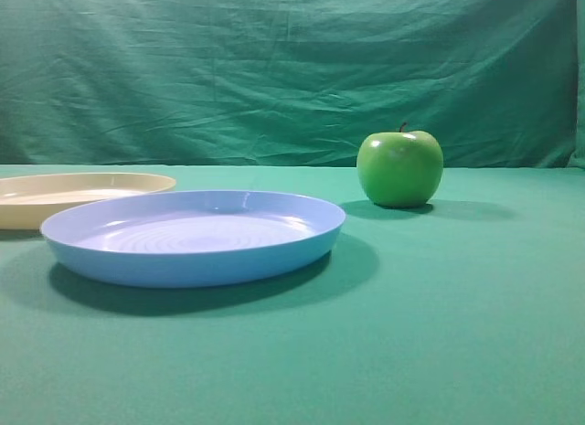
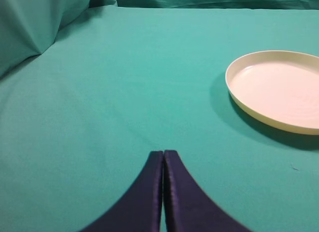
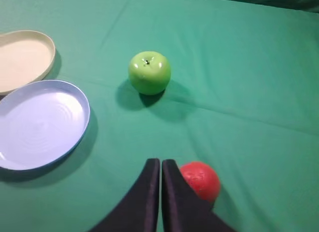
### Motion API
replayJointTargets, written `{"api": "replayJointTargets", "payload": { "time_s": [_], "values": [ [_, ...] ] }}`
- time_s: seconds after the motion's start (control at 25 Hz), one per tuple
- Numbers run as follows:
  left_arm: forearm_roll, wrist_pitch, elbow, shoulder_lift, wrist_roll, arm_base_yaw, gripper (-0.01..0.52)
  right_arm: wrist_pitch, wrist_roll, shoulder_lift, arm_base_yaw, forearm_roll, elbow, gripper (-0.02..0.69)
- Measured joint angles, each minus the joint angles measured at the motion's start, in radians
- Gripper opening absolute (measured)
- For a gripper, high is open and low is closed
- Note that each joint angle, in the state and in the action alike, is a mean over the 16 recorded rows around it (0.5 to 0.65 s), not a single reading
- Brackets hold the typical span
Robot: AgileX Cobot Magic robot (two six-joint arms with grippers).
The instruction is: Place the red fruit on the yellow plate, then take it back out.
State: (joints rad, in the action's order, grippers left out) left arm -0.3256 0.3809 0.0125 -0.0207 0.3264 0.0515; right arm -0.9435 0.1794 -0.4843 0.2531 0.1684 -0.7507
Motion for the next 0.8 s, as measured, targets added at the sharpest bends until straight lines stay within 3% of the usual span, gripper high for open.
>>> {"api": "replayJointTargets", "payload": {
  "time_s": [0.48,0.8],
  "values": [
    [0.000,0.000,0.000,0.000,0.000,0.000,0.000,-0.068,-0.002,0.310,-0.001,0.023,0.049,0.000],
    [0.000,0.000,0.000,0.000,0.000,0.000,0.000,0.043,-0.003,0.445,-0.040,-0.029,0.124,0.000]
  ]
}}
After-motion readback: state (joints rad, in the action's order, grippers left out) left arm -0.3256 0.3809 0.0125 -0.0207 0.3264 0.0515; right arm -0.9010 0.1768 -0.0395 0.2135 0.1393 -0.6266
